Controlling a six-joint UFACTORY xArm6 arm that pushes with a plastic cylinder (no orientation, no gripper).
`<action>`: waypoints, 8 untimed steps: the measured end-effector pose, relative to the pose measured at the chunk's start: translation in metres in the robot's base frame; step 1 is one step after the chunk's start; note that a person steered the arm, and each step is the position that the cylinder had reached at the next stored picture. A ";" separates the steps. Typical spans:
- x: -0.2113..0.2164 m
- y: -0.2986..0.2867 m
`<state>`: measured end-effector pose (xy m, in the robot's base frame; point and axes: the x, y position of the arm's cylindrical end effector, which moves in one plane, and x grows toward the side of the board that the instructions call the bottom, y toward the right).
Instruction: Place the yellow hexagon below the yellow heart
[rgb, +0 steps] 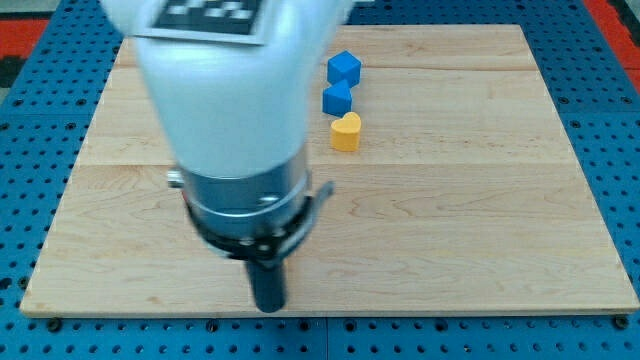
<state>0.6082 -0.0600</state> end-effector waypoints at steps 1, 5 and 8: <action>-0.036 0.015; -0.075 0.009; -0.114 -0.016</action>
<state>0.4945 -0.0762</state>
